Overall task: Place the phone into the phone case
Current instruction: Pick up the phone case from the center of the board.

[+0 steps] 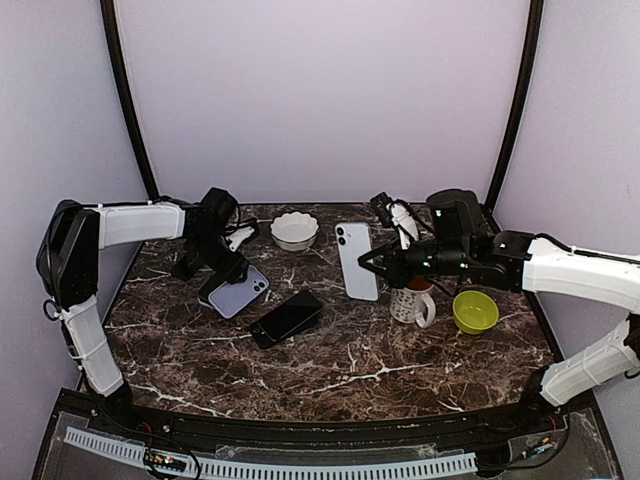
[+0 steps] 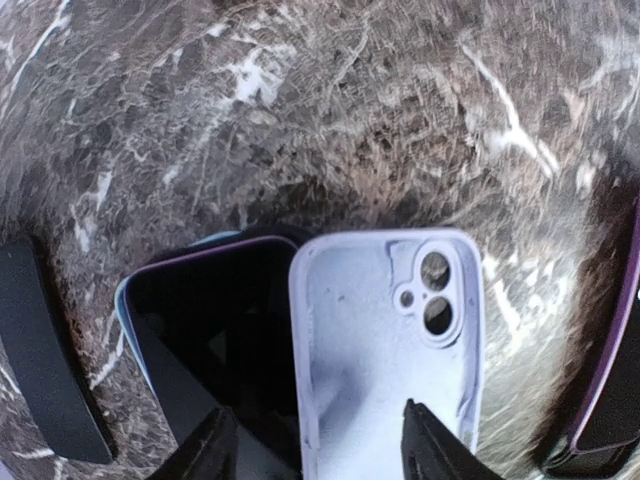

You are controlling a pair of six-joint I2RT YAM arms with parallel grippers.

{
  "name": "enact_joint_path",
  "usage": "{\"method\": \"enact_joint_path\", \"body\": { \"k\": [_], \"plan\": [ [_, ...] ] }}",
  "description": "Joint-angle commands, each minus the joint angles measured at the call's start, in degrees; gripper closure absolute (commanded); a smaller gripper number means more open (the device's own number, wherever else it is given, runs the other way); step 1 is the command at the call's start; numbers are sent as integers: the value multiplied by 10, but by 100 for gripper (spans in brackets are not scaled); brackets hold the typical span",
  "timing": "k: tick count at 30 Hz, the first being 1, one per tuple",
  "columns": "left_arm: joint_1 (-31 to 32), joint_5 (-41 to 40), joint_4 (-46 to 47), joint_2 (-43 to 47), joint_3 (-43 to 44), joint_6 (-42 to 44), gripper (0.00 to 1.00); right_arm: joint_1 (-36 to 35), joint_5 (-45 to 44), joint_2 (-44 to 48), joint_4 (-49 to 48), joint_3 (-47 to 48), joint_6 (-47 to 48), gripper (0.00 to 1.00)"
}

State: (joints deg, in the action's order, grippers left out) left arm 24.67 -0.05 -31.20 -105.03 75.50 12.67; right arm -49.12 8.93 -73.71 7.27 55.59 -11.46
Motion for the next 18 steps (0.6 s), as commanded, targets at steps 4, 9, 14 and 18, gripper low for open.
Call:
{"method": "enact_joint_path", "body": {
  "k": [4, 9, 14, 18],
  "plan": [
    [3, -66, -41, -31, 0, 2, 60, -2, -5, 19, -32, 16, -6, 99],
    [3, -87, -44, -38, 0, 0, 89, -1, -5, 19, -32, 18, -5, 99],
    [5, -75, -43, -5, 10, -27, 100, -2, -6, 17, -27, 23, -7, 99],
    [39, -47, -13, 73, 9, -108, 100, -2, -26, 20, -25, 26, -14, 99]
  ]
}}
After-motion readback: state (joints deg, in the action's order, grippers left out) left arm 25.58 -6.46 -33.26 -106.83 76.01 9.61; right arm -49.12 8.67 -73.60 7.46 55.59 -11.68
